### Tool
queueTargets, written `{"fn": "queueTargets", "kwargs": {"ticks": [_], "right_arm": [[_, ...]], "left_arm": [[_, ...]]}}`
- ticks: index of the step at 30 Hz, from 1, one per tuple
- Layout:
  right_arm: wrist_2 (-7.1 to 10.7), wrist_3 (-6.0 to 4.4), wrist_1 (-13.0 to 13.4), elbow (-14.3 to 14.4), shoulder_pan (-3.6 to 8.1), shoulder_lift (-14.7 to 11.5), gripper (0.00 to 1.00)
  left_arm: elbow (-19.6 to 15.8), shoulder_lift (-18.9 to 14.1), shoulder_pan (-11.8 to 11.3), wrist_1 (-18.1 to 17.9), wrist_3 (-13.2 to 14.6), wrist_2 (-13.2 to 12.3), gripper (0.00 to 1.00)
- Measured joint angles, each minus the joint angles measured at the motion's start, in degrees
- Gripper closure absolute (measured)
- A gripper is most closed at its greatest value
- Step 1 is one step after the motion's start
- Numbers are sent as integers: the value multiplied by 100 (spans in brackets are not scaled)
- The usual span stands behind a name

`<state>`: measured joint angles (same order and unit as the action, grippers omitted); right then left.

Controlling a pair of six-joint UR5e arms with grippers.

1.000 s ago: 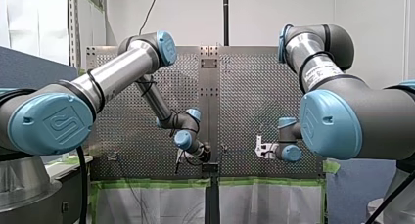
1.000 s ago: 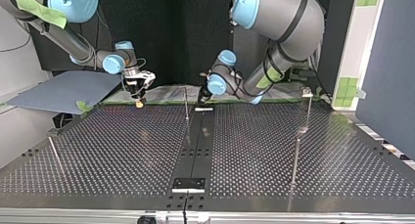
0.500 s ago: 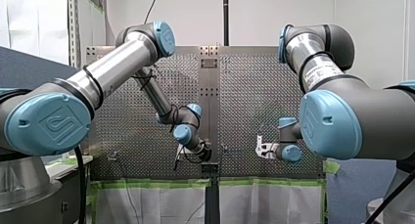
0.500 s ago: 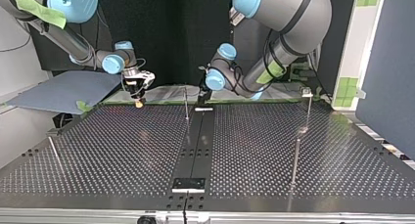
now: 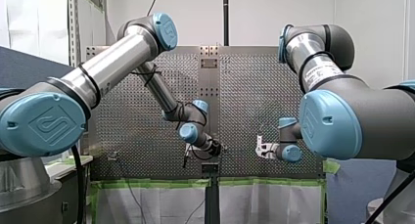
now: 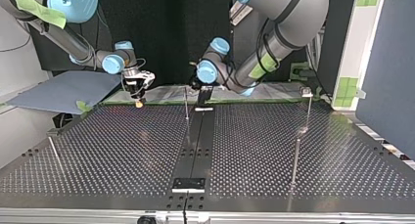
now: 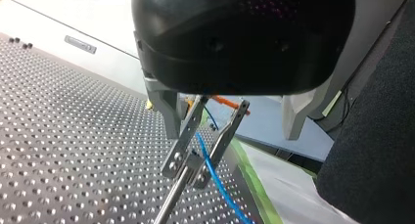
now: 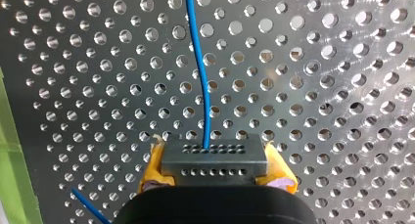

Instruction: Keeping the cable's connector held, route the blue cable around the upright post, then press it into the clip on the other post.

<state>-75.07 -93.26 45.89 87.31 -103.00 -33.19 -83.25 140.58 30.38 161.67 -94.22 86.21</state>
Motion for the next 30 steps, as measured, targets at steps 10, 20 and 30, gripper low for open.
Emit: {"fn": "queueTargets", "kwargs": {"ticks": [10, 20, 30], "right_arm": [[12, -14, -1, 0, 2, 0, 100], [15, -18, -16, 0, 5, 0, 100], [15, 6, -94, 1, 8, 0, 100]], "left_arm": [[-1, -1, 64, 2, -10, 45, 0], [-1, -3, 61, -1, -66, 60, 0], [-298, -313, 78, -239, -68, 323, 0]]}}
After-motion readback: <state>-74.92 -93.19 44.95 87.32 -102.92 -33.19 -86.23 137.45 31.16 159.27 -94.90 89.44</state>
